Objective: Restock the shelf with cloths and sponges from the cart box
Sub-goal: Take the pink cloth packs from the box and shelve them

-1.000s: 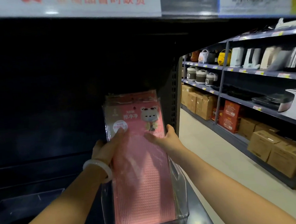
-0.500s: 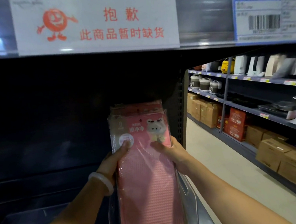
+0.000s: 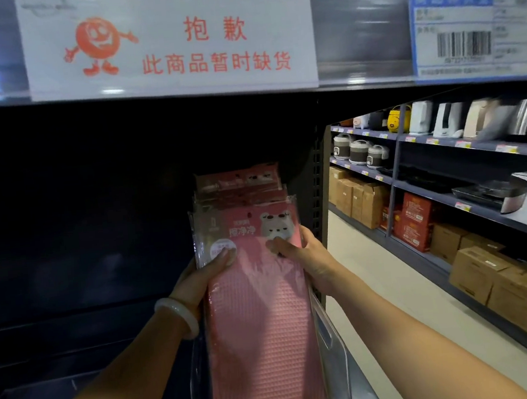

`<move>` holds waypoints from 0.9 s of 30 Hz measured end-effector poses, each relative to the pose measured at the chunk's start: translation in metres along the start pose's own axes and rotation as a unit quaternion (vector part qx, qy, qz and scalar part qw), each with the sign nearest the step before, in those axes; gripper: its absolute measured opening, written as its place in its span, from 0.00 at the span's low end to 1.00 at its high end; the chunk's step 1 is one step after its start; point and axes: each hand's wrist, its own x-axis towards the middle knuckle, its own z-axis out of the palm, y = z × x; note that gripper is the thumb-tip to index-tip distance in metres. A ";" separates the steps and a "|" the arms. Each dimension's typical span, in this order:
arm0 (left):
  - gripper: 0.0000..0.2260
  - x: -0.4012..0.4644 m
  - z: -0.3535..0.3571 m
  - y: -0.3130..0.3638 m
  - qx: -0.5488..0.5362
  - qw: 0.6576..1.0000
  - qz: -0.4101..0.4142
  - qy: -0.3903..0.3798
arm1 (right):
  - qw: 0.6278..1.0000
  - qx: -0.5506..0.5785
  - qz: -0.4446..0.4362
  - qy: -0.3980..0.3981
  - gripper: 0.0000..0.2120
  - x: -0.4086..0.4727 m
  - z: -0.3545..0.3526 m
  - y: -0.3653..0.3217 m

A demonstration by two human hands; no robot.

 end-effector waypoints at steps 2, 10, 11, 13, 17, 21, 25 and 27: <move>0.40 0.002 -0.001 0.000 0.008 1.000 0.004 0.007 | 1.000 -0.020 0.004 0.024 0.52 0.003 -0.001 0.003; 0.44 0.006 -0.004 -0.003 0.024 0.999 -0.047 -0.013 | 0.998 -0.041 0.040 -0.018 0.49 0.006 -0.001 0.008; 0.43 0.006 -0.006 -0.003 0.026 0.999 -0.043 -0.019 | 0.998 -0.037 0.037 -0.018 0.51 0.005 -0.003 0.008; 0.38 0.002 -0.008 -0.002 0.025 0.999 -0.037 -0.029 | 0.999 -0.028 0.032 -0.014 0.55 0.001 -0.006 0.008; 0.44 -0.005 -0.013 0.003 0.055 0.998 0.001 -0.041 | 0.999 -0.034 0.015 -0.019 0.55 -0.014 -0.009 0.001; 0.50 -0.020 -0.014 0.010 0.087 0.993 0.033 -0.077 | 0.999 -0.025 -0.007 -0.032 0.56 -0.030 -0.010 -0.006; 0.50 -0.035 -0.017 0.010 0.128 0.986 0.040 -0.101 | 0.997 -0.005 -0.019 -0.074 0.59 -0.040 -0.015 -0.008; 0.52 -0.042 -0.020 0.005 0.159 0.981 0.032 -0.110 | 0.994 -0.007 -0.029 -0.101 0.58 -0.044 -0.014 -0.008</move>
